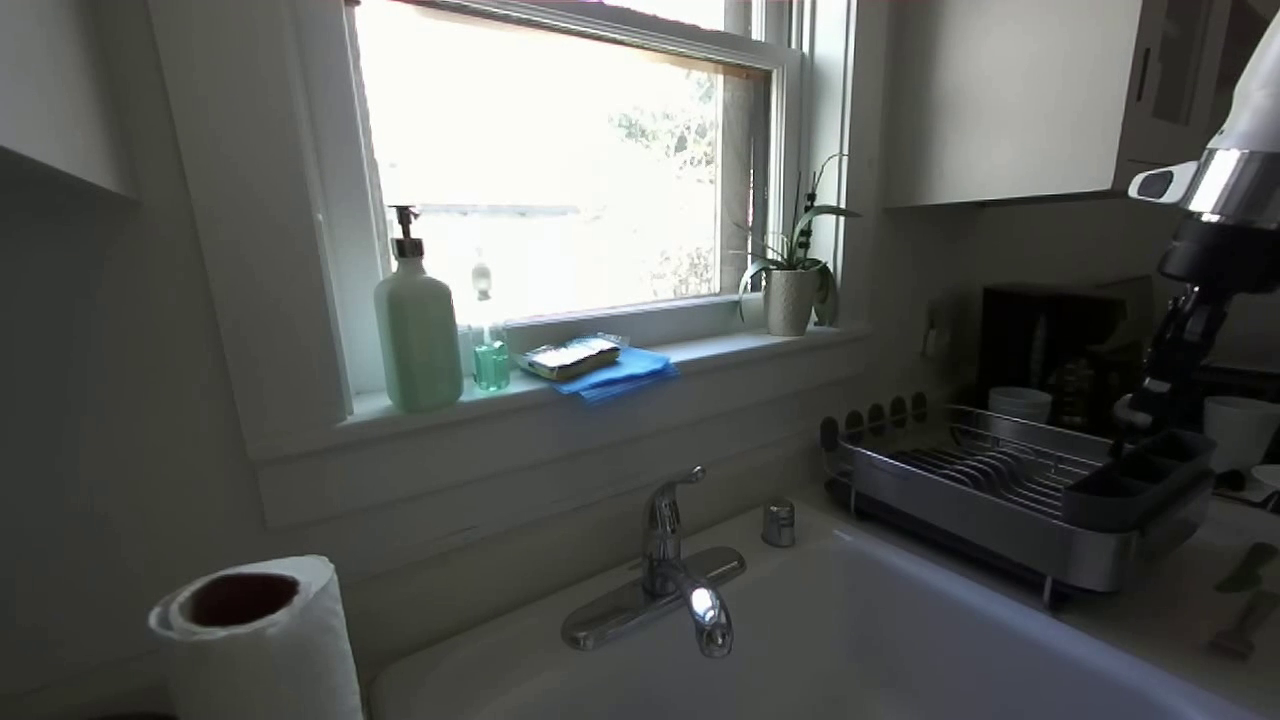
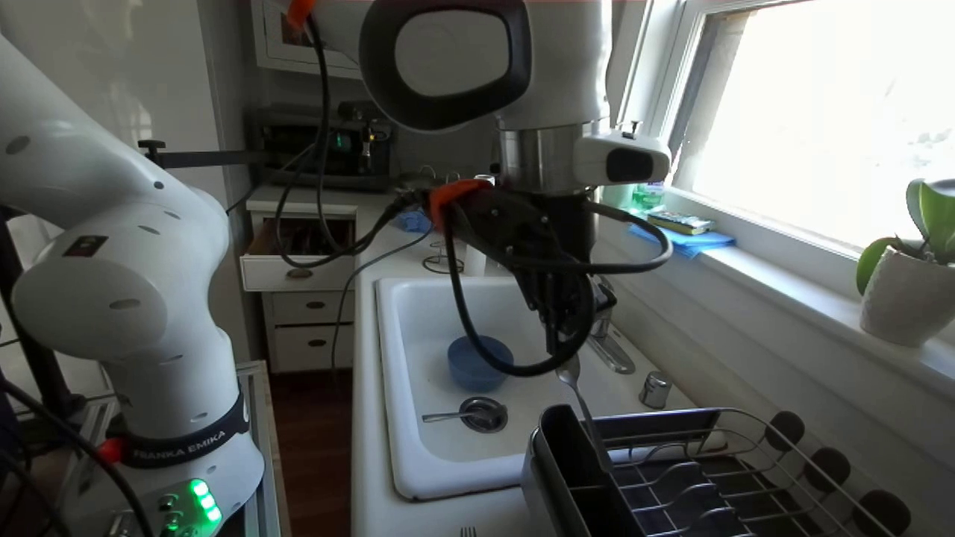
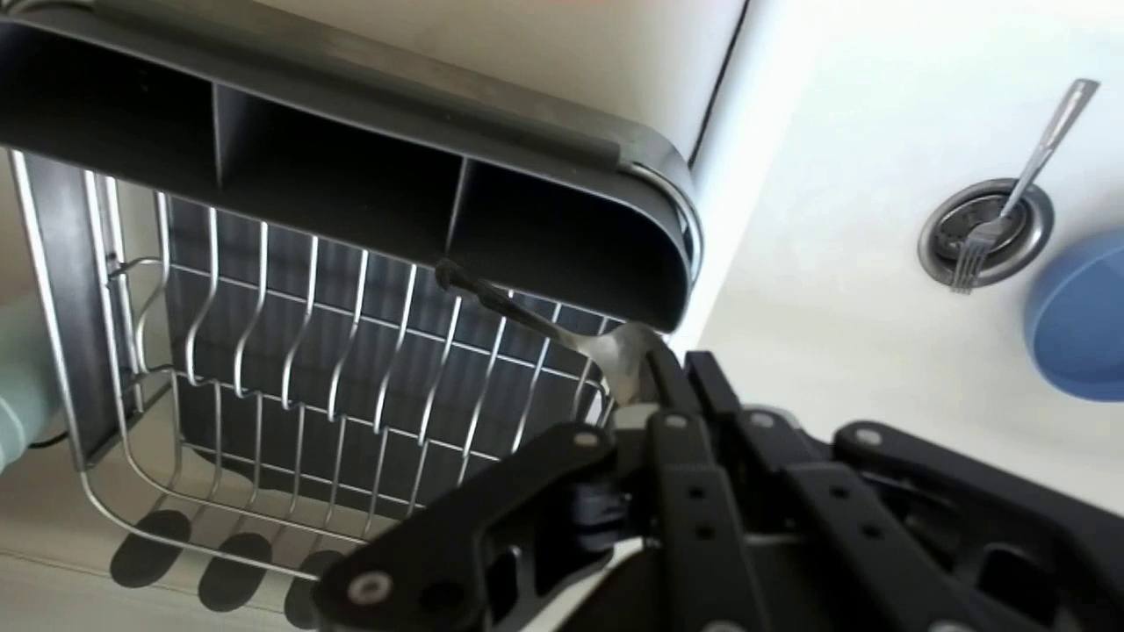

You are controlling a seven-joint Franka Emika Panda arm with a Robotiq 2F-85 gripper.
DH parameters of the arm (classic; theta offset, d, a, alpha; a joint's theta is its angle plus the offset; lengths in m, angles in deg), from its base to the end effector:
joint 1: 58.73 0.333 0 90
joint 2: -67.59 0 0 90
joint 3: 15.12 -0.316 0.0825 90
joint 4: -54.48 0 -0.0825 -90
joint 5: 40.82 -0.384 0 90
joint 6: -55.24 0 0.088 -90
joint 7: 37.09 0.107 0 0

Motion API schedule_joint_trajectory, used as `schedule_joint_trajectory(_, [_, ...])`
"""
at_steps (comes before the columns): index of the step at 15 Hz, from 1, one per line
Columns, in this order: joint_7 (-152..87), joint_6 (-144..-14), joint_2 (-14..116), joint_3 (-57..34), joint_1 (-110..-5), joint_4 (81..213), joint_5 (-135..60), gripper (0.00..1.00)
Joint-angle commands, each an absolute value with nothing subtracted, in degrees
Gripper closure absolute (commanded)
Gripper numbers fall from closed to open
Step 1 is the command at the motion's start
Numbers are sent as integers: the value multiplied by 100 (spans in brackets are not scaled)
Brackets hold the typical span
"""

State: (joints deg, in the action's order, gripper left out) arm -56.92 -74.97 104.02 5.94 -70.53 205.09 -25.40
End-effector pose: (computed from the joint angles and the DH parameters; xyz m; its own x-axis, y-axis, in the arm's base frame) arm 0.3172 -0.2153 0.4597 0.9727 -0.0253 0.2307 -0.0525 -0.9923 0.1126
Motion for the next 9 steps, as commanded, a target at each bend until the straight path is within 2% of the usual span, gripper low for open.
schedule_joint_trajectory(1, [-6102, -7488, 10236, 714, -6847, 20339, -3048, 99])
schedule_joint_trajectory(9, [-6209, -7134, 9610, 666, -6907, 20137, -3191, 99])
